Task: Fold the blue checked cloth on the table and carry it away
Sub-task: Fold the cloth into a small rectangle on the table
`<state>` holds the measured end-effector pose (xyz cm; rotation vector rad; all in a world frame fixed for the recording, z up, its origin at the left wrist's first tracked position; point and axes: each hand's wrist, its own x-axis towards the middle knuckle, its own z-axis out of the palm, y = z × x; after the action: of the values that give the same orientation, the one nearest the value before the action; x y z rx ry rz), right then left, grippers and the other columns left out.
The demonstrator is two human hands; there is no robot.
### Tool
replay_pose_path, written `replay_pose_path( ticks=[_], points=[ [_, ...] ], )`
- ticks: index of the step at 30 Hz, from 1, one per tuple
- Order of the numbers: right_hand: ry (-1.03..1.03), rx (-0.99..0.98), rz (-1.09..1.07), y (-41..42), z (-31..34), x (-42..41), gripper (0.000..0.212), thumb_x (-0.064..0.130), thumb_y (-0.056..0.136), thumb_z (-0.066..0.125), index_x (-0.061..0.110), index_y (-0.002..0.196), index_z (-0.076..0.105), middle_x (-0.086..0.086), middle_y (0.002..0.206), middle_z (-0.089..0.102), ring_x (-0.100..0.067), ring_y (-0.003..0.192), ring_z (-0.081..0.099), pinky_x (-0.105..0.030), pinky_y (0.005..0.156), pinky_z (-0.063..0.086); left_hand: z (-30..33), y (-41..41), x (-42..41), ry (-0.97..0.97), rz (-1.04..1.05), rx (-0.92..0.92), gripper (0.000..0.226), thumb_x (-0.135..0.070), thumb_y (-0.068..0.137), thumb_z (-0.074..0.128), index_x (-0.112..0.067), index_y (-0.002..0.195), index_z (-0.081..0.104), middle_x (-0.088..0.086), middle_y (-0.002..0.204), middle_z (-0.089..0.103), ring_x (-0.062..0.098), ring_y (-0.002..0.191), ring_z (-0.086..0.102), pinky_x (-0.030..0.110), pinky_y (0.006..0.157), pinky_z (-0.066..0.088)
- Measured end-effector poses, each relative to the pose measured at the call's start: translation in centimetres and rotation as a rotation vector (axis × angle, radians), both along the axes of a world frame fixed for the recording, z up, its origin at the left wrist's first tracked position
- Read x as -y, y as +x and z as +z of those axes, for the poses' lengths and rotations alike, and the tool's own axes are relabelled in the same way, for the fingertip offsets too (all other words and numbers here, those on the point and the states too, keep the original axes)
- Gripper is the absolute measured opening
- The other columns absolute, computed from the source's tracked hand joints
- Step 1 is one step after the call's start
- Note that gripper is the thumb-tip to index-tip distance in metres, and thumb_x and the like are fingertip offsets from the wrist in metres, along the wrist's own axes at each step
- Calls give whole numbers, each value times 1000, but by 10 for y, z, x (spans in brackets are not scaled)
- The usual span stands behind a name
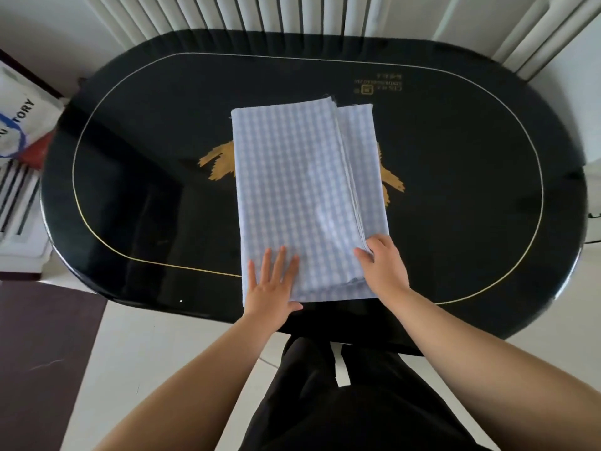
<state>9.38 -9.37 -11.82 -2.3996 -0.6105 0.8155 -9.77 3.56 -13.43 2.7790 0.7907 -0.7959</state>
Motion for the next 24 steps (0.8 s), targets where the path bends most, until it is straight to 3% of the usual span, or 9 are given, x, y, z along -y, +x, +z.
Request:
replay_pose_path(
  ticks=[3, 5, 7, 10, 12, 13, 17, 21, 24],
  points=[
    [-54, 250, 15, -15, -4, 26, 18, 29, 94, 54, 13, 88, 58, 7, 106, 46, -15, 96, 43, -33, 89, 38, -9, -8, 4, 21, -42, 11, 91, -61, 90, 43, -28, 151, -16, 5, 160, -17, 36, 147, -13, 60, 115, -4],
    [-109, 180, -82, -22, -12, 38, 20, 32, 94, 53, 15, 85, 57, 3, 108, 49, -18, 98, 43, -38, 92, 37, -13, -13, 5, 32, -61, 40, 91, -62, 88, 46, -28, 150, -11, 7, 162, -5, 39, 148, -3, 61, 115, 2],
    [-127, 41, -194, -24, -17, 40, 19, 34, 95, 51, 18, 86, 56, 2, 112, 50, -17, 100, 40, -40, 90, 42, -15, -17, 4, 27, -89, 47, 91, -66, 86, 45, -29, 150, -6, 7, 162, 0, 39, 148, 0, 62, 115, 7],
    [-129, -58, -263, -17, -21, 35, 21, 34, 95, 49, 16, 96, 58, 6, 109, 49, -18, 104, 45, -41, 86, 48, -17, -17, 1, -6, -112, 51, 83, -72, 85, 18, -30, 151, -11, 2, 160, -16, 35, 148, -11, 58, 115, -4],
    [-133, -88, -292, -13, -22, 32, 19, 35, 95, 48, 18, 89, 54, 4, 106, 53, -23, 100, 53, -44, 82, 52, -14, -14, 1, 12, -133, 69, 75, -67, 87, 8, -30, 151, -2, 6, 163, 0, 36, 148, 1, 61, 116, 7],
    [-134, -97, -296, -12, -21, 32, 19, 35, 95, 48, 19, 85, 51, 2, 105, 54, -25, 98, 55, -44, 81, 53, -13, -13, 2, 12, -156, 59, 71, -63, 89, 6, -30, 151, -2, 5, 163, 2, 36, 148, 1, 62, 116, 10],
    [-130, -98, -278, -10, -21, 34, 18, 30, 97, 45, 16, 89, 53, 3, 99, 50, -26, 100, 54, -38, 77, 48, -16, -12, 7, 11, -201, 73, 63, -55, 93, 11, -37, 148, -14, 0, 162, -11, 33, 148, -11, 60, 112, -10],
    [-127, -96, -275, -11, -22, 35, 18, 26, 98, 43, 15, 83, 47, 3, 98, 48, -28, 100, 54, -34, 71, 42, -21, -12, 11, -15, -184, 69, 66, -52, 96, 28, -38, 149, -9, 1, 163, 0, 33, 147, -5, 62, 112, -3],
    [-141, -89, -282, -10, -22, 35, 20, 25, 98, 45, 9, 95, 57, 4, 106, 46, -24, 107, 48, -33, 74, 43, -23, -11, 9, -29, -197, 71, 65, -55, 95, 22, -38, 148, -11, 1, 163, -3, 32, 146, -11, 63, 112, -3]
  ],
)
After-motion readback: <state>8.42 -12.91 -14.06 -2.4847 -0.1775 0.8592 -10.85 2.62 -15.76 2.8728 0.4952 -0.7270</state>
